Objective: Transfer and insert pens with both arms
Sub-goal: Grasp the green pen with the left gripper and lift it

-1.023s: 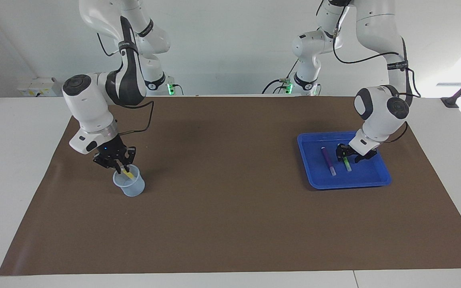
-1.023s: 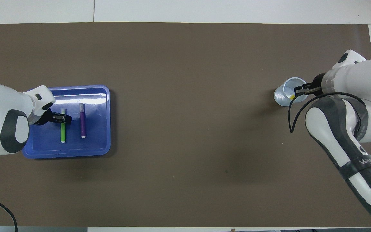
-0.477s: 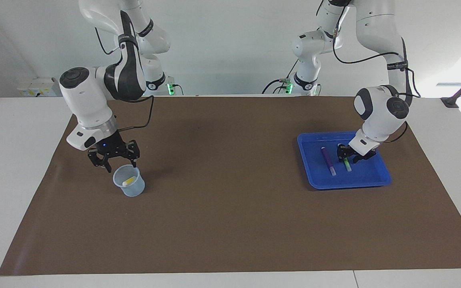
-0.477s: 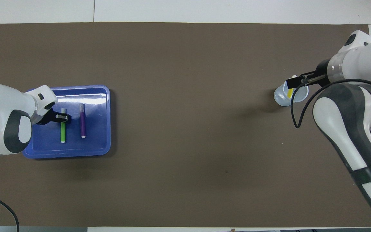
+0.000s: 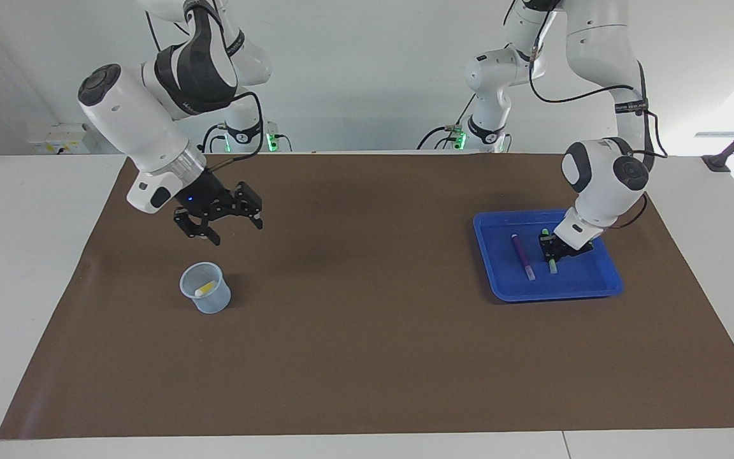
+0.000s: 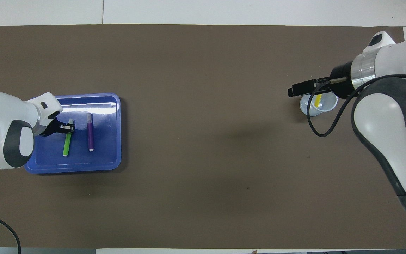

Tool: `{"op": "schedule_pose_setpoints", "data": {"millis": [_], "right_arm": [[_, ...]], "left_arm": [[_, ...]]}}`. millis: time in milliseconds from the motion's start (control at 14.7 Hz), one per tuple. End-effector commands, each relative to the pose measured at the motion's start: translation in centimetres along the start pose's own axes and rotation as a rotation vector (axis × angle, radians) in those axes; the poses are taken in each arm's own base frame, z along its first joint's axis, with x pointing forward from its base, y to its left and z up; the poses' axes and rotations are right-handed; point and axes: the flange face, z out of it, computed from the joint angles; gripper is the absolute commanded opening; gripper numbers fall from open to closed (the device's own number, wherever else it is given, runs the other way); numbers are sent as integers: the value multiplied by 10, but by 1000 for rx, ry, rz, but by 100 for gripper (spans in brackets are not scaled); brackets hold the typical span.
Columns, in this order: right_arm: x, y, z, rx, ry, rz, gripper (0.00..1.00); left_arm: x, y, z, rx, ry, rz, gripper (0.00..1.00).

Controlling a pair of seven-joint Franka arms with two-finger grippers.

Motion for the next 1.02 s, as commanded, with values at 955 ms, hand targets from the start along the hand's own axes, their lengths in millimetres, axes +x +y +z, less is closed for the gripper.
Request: {"op": "schedule_pose_setpoints", "data": {"millis": [955], "right_arm": [[-42,-141,-15,376,-38,547,100]], "left_arm": [[38,64,-163,-173,-270,-622,0]]}}
